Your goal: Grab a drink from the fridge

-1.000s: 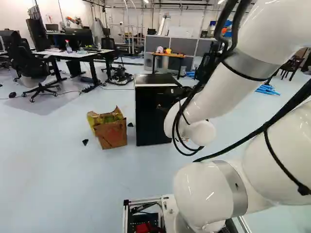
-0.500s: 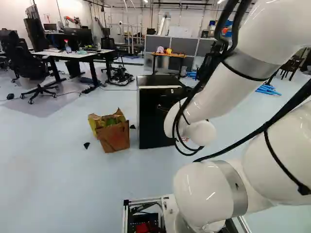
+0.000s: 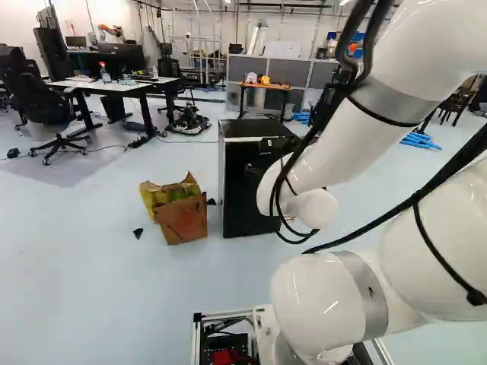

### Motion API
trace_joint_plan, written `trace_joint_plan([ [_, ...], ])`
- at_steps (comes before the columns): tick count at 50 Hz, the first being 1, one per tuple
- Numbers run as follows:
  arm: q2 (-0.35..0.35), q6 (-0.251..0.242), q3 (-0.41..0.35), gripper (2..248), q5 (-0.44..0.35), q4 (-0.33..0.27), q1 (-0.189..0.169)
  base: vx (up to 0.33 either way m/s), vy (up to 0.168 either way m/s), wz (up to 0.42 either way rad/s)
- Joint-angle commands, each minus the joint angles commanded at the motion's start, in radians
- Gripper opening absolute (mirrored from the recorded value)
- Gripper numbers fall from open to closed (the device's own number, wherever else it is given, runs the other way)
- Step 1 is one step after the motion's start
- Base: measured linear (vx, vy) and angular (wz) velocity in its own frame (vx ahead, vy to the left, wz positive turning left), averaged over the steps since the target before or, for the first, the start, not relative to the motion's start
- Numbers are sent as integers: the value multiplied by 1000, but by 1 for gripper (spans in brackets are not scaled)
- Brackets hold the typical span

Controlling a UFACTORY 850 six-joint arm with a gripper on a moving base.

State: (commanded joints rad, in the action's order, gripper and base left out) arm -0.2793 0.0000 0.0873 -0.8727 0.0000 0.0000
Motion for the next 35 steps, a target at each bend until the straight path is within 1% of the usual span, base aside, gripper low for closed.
trace_joint_plan([
  [35, 0, 0, 0, 247, 0, 0, 0, 89, 90, -20],
])
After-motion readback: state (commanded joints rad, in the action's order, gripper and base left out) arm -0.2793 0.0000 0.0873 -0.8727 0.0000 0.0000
